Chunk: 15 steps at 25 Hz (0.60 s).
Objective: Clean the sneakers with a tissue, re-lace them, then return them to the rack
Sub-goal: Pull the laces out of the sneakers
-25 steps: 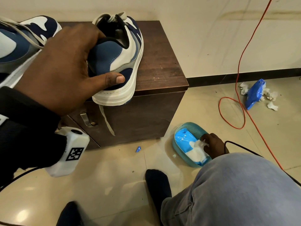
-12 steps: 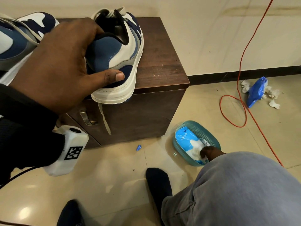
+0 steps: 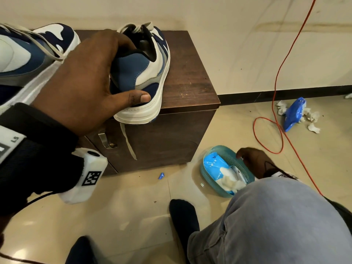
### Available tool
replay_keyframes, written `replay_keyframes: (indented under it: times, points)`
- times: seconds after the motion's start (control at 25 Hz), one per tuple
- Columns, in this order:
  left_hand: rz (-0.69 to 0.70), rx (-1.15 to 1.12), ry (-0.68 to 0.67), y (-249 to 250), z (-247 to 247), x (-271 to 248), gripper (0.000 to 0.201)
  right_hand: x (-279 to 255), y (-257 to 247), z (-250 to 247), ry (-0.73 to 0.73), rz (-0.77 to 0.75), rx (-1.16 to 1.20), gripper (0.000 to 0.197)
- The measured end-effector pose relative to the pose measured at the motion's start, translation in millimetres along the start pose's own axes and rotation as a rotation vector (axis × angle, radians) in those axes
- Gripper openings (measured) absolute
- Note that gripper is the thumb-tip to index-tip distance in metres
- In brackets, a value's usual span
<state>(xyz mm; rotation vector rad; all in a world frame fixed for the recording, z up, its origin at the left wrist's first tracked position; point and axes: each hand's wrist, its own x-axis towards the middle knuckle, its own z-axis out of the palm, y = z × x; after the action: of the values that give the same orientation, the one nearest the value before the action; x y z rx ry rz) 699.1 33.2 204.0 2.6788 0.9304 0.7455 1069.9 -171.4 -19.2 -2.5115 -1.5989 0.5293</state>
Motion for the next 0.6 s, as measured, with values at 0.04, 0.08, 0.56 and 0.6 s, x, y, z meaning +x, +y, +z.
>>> replay_keyframes:
  times: [0.04, 0.08, 0.56, 0.6]
  points:
    - [0.006, -0.019, 0.011, -0.2, -2.9, -1.8, 0.076, 3.4, -10.4, -15.0, 0.069, -0.006, 0.017, 0.028]
    - [0.02, -0.021, 0.021, -1.4, -5.2, -3.4, 0.073, 7.4, -23.7, -36.3, 0.175, -0.024, 0.012, 0.028]
    - [0.082, -0.016, 0.155, 3.3, 4.6, -14.5, 0.058, 17.7, -284.0, -303.3, 0.652, -0.724, 0.467, 0.02]
    - [0.069, -0.014, 0.161, 5.2, 6.9, -17.0, 0.058, 14.8, -298.8, -303.5, 0.598, -0.751, 0.502, 0.019]
